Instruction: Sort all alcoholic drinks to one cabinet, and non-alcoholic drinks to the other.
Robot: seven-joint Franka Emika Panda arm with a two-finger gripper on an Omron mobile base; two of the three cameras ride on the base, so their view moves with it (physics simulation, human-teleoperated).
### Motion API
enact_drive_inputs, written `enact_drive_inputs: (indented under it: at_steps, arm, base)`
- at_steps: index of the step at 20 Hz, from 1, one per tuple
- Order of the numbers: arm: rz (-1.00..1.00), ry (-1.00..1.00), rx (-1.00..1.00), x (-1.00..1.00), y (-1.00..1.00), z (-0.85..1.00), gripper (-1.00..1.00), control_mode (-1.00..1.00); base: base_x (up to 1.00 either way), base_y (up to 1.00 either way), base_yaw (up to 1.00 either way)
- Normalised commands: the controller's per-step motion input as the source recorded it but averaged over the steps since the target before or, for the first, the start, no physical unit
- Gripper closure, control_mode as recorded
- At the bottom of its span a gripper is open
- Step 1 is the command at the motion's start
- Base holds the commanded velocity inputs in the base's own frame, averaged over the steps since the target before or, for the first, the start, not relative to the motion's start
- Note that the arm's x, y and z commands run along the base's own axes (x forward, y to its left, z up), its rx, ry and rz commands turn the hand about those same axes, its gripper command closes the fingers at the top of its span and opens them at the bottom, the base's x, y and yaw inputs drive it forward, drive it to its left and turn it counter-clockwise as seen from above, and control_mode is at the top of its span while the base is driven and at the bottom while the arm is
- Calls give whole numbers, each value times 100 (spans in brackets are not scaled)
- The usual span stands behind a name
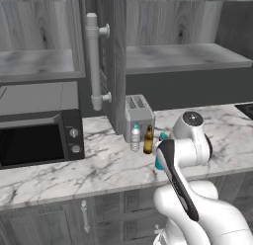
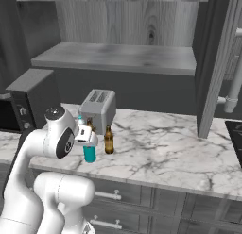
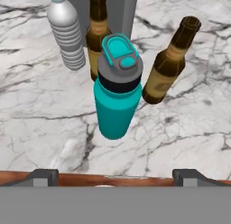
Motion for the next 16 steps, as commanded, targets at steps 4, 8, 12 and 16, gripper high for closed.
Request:
enact_drive_inputs:
  at_steps: [4, 8, 12, 16]
  arm:
    - [0, -8, 0, 6, 0, -29, -100, -100]
    - [0, -8, 0, 6, 0, -27, -100, -100]
    - [0, -6, 0, 12, 0, -29, -100, -100]
    - [0, -4, 0, 13, 0, -28, -100, -100]
  base:
    - [0, 0, 0]
    - [0, 0, 0]
    - [0, 0, 0]
    - [0, 0, 0]
